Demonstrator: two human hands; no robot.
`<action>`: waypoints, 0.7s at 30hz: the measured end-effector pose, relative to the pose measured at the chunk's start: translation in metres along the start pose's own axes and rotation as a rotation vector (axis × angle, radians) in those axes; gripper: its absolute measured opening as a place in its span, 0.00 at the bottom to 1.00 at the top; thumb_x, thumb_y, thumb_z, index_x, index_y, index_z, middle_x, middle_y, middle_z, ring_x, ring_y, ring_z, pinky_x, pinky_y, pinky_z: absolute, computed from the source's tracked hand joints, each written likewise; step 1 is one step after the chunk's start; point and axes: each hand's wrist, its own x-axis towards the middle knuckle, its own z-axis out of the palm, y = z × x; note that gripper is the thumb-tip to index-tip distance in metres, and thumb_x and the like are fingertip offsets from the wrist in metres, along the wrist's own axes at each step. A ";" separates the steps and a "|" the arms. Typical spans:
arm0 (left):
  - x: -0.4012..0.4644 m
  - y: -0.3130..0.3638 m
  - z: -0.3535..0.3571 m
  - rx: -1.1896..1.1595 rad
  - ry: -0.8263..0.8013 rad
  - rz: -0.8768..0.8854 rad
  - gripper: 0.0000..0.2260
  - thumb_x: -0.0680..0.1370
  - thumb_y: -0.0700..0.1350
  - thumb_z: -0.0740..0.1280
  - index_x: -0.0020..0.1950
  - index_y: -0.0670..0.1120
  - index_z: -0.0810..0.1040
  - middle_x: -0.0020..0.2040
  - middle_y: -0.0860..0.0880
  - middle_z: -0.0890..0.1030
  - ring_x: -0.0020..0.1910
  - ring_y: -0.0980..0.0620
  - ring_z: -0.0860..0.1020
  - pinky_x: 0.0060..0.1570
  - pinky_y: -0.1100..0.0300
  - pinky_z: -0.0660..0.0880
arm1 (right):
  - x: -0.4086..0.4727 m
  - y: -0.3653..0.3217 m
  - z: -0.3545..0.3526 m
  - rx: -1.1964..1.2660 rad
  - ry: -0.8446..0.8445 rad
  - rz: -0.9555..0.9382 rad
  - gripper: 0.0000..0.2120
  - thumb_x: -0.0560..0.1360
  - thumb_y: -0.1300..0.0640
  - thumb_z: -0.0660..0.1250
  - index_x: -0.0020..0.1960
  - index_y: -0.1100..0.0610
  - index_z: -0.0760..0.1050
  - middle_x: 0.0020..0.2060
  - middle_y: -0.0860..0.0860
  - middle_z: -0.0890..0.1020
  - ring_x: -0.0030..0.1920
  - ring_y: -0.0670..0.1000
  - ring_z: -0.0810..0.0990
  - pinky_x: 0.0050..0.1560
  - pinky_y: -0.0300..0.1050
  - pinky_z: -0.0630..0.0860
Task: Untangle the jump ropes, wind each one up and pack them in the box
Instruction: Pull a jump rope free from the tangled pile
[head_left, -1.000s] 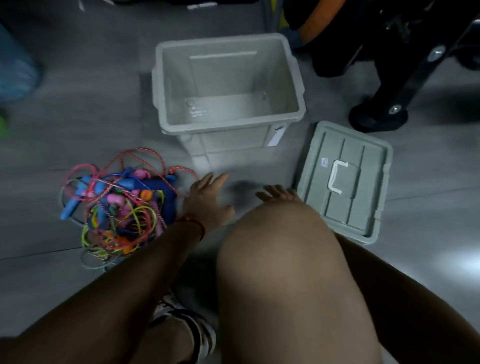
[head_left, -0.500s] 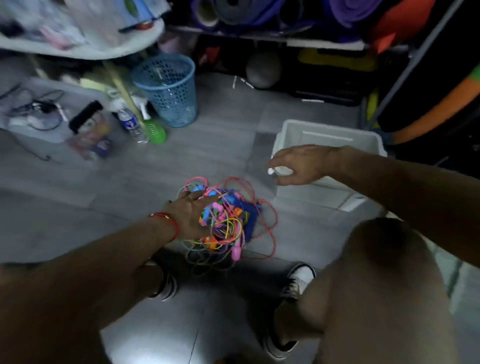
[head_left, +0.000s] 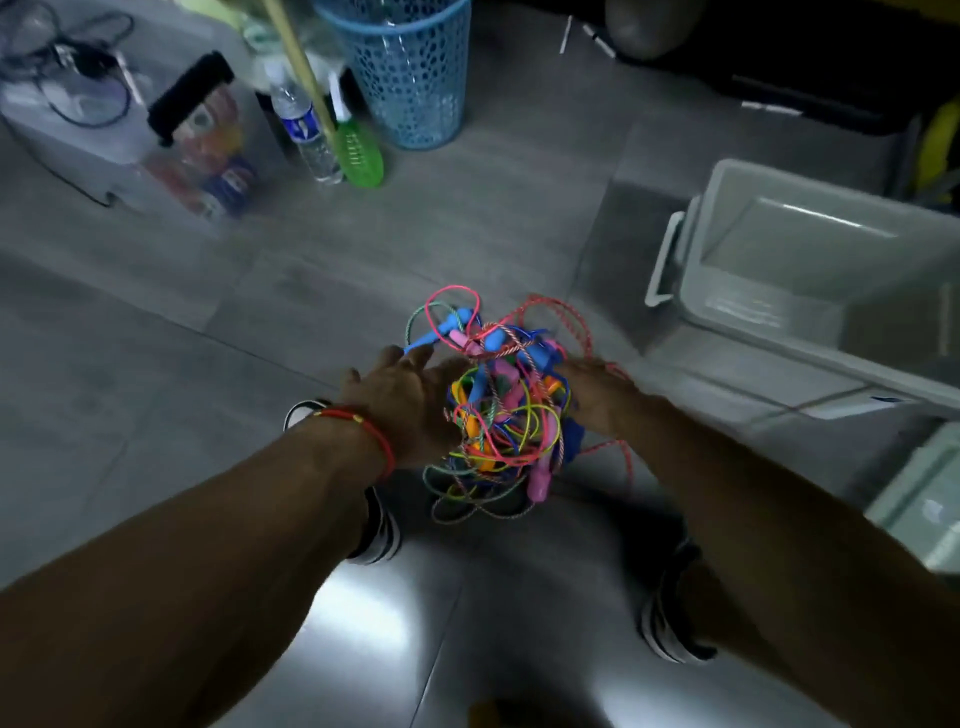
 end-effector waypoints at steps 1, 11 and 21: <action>0.001 -0.002 -0.001 -0.006 0.003 0.000 0.36 0.75 0.60 0.66 0.80 0.62 0.53 0.80 0.48 0.56 0.78 0.45 0.54 0.70 0.38 0.64 | 0.008 0.003 0.012 0.008 0.032 0.040 0.33 0.75 0.59 0.69 0.77 0.58 0.62 0.73 0.59 0.68 0.73 0.61 0.67 0.73 0.51 0.65; 0.000 0.020 -0.023 0.165 -0.009 0.053 0.28 0.77 0.58 0.64 0.76 0.59 0.62 0.72 0.52 0.69 0.72 0.45 0.64 0.64 0.48 0.69 | -0.012 0.019 0.029 0.030 0.191 0.174 0.26 0.73 0.40 0.71 0.63 0.55 0.75 0.60 0.58 0.78 0.61 0.61 0.75 0.63 0.51 0.72; 0.017 0.086 -0.041 -0.032 -0.021 0.089 0.23 0.74 0.62 0.61 0.59 0.47 0.79 0.62 0.41 0.79 0.59 0.41 0.78 0.52 0.57 0.73 | -0.152 0.010 -0.096 -0.169 0.068 0.028 0.18 0.80 0.41 0.61 0.63 0.52 0.67 0.52 0.51 0.79 0.57 0.57 0.79 0.59 0.52 0.69</action>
